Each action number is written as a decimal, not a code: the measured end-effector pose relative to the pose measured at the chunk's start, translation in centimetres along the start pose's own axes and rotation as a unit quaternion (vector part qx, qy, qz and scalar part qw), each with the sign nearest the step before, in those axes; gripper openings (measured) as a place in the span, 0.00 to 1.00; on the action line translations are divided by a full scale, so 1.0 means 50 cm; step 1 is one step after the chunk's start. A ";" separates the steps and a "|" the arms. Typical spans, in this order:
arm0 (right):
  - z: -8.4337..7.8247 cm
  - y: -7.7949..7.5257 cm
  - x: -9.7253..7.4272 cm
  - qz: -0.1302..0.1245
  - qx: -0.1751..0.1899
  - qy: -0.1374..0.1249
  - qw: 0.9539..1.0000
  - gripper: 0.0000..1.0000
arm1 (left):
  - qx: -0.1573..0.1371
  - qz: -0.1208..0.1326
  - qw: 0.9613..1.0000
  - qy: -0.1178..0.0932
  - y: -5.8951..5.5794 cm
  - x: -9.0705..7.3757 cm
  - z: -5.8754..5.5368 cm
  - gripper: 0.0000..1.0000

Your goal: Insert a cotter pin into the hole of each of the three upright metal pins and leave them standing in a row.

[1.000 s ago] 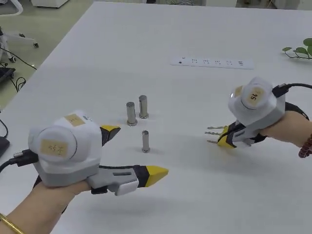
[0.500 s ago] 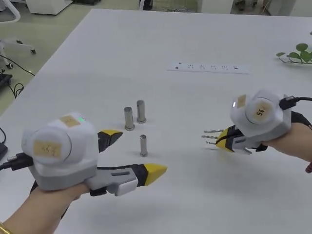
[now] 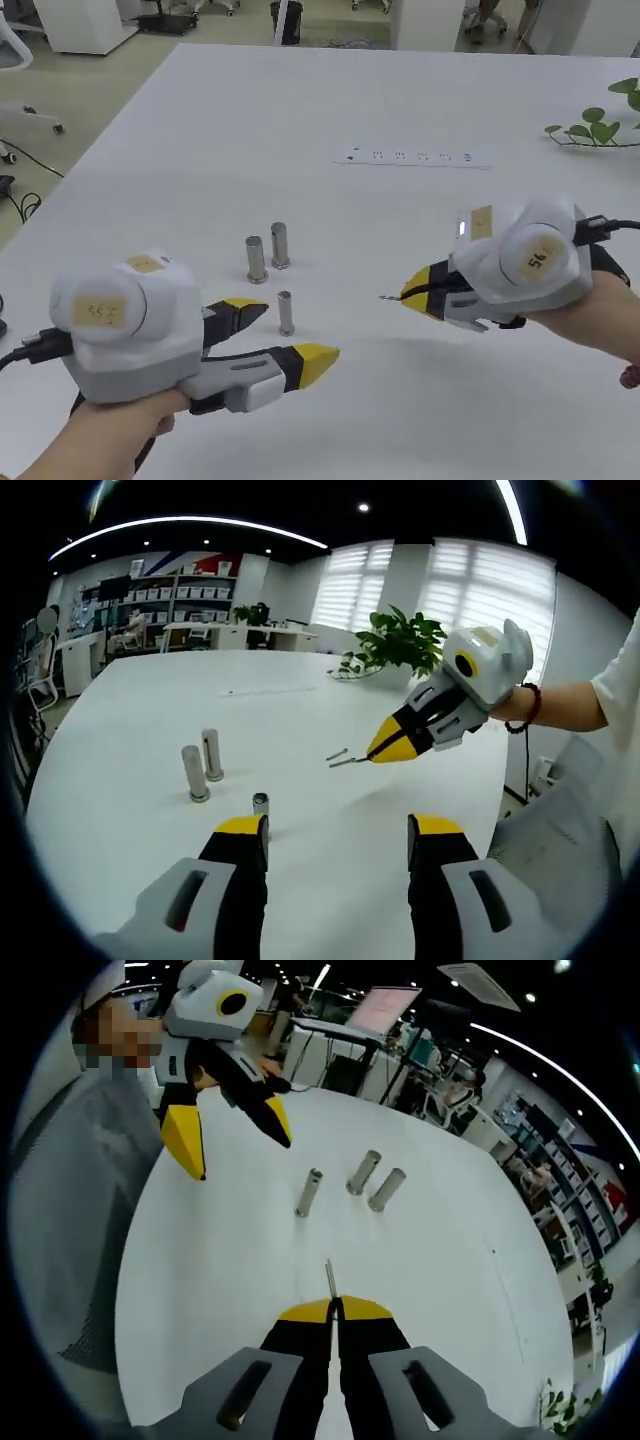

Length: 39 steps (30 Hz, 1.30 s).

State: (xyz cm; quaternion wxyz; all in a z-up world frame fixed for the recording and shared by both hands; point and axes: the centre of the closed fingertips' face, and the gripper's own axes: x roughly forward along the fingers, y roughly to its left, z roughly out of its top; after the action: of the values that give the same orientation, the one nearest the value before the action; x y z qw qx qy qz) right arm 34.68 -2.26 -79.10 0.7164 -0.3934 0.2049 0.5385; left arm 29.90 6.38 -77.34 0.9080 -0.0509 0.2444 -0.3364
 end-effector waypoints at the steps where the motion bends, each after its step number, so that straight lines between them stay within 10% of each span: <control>1: 0.006 0.004 -0.002 0.000 -0.003 -0.002 1.000 0.02 | -0.003 -0.002 1.000 0.000 -0.002 0.001 0.000 0.54; 20: 0.109 0.063 -0.017 0.012 -0.052 -0.062 0.997 0.02 | -0.095 -0.058 0.993 -0.048 -0.032 0.009 0.026 0.28; 39: 0.135 0.086 -0.020 0.008 -0.066 -0.075 0.995 0.01 | -0.141 -0.102 0.983 -0.065 -0.062 0.031 0.055 0.11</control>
State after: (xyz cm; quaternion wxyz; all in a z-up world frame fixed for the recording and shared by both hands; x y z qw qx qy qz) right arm 29.46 2.90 -75.78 0.6984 -0.3963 0.1173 0.5843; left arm 30.41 2.82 -74.78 0.8667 -0.2248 0.2235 -0.3852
